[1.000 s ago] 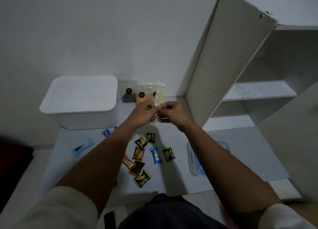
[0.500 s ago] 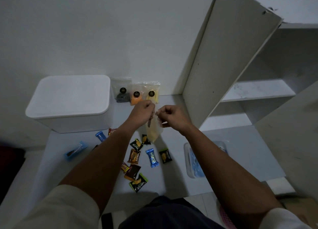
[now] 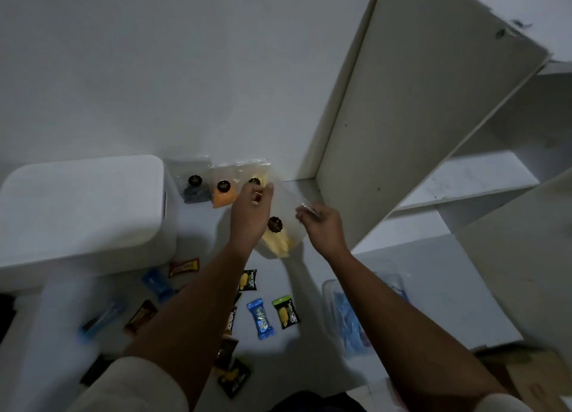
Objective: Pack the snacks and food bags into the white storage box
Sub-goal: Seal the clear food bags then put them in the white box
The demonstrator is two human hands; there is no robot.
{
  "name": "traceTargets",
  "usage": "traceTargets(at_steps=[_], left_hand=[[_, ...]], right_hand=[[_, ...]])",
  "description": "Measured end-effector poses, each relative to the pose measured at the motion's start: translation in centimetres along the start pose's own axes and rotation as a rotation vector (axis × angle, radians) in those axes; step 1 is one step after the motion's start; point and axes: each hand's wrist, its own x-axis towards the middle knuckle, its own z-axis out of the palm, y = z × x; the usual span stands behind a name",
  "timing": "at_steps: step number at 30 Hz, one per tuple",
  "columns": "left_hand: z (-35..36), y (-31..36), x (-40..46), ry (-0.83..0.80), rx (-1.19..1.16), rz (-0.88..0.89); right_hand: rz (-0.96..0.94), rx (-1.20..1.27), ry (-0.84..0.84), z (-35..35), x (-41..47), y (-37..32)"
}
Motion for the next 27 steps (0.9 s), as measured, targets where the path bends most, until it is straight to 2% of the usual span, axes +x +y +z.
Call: traceTargets(at_steps=[1,4,6,11,17,23,27], left_hand=[[0.3,-0.4,0.7,0.007,0.027,0.002],[1.6,-2.1,3.6,-0.135,0.136,-0.057],[2.7,-3.6,5.9,-0.173,0.198,-0.064],[5.7,-6.3,11.8,-0.074,0.042,-0.201],[8.6,-7.5,15.4,-0.008,0.011,-0.216],[8.2,-5.5,12.8,0.113,0.066,-0.224],[6.1,-6.7,10.4,0.087,0.006,-0.185]], right_hand=[[0.022,0.034,0.005,-0.1,1.3,-0.1],[0.076,0.083,-0.008,-0.4,5.5,-0.5],[0.082,0.073,-0.017,-0.3,8.3,-0.4],[0.130,0.098,0.145,1.3,14.3,1.8],[0.211,0.058,0.232,3.4,18.6,4.9],[0.234,-0.037,0.212,4.9,20.9,6.8],[0.244,0.029,0.273,5.1,18.8,6.6]])
